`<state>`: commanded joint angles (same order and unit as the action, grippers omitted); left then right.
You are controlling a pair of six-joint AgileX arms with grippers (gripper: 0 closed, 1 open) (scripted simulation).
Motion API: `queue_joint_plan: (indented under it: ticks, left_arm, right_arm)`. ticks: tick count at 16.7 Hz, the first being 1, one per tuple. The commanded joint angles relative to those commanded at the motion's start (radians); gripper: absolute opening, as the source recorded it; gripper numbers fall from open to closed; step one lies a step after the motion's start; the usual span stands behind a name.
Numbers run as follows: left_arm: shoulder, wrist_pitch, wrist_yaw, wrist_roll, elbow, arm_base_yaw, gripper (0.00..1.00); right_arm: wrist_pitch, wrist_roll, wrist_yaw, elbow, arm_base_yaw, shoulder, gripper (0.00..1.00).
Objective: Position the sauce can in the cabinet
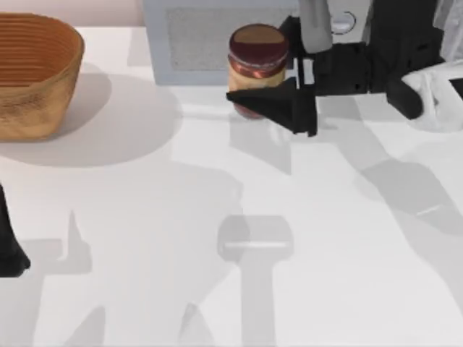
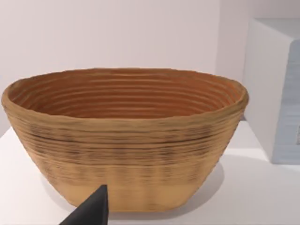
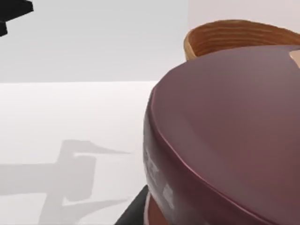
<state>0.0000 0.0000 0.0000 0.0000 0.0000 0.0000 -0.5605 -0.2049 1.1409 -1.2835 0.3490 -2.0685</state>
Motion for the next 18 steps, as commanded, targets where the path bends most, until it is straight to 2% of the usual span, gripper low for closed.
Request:
queue_joint_plan:
  ticks: [3, 6, 18]
  left_arm:
    - [0.0, 0.0, 0.0, 0.0, 0.0, 0.0, 1.0]
    - [0.0, 0.0, 0.0, 0.0, 0.0, 0.0, 1.0]
    - [0.0, 0.0, 0.0, 0.0, 0.0, 0.0, 1.0]
  right_arm:
    - [0.039, 0.018, -0.08, 0.094, -0.021, 0.158, 0.0]
    - [0.101, 0.047, -0.205, 0.236, -0.06, 0.404, 0.0]
    - [0.437, 0.176, -0.89, 0.998, -0.277, 1.676, 0.0]
